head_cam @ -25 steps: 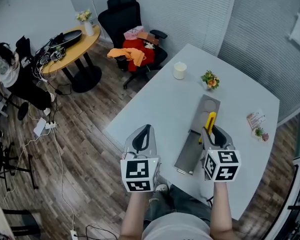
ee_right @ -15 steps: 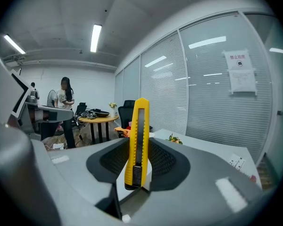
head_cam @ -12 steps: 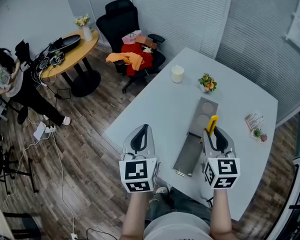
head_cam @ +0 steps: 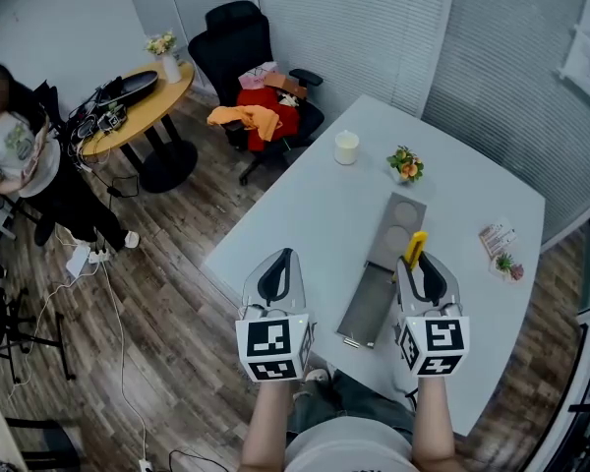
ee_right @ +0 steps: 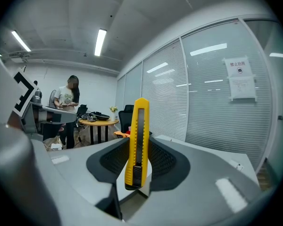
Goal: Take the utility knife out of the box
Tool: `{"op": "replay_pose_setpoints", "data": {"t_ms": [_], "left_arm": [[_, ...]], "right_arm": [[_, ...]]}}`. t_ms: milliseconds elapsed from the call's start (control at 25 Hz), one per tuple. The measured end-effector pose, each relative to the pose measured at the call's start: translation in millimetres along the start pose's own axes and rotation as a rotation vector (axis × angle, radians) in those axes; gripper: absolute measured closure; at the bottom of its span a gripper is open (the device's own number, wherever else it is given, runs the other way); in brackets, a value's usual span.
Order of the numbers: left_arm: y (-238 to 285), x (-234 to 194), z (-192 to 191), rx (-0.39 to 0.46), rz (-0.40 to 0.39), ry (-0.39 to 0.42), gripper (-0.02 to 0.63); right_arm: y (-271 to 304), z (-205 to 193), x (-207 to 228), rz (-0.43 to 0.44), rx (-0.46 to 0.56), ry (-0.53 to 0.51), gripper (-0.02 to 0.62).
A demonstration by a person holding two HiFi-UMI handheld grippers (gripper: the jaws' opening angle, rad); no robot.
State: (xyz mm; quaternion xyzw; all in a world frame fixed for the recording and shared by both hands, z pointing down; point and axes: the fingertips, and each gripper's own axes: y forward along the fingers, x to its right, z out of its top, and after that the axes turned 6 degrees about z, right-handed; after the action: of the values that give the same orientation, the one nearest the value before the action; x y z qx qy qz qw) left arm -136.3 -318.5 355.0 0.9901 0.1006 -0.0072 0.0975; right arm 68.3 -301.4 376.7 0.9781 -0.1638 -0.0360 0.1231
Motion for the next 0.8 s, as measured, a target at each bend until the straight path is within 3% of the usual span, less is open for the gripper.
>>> {"op": "replay_pose_setpoints", "data": {"t_ms": [800], "left_arm": [[-1.2, 3.8, 0.9, -0.005, -0.012, -0.004, 0.606]], "right_arm": [[-1.1, 6.0, 0.2, 0.003, 0.027, 0.023, 0.442]]}}
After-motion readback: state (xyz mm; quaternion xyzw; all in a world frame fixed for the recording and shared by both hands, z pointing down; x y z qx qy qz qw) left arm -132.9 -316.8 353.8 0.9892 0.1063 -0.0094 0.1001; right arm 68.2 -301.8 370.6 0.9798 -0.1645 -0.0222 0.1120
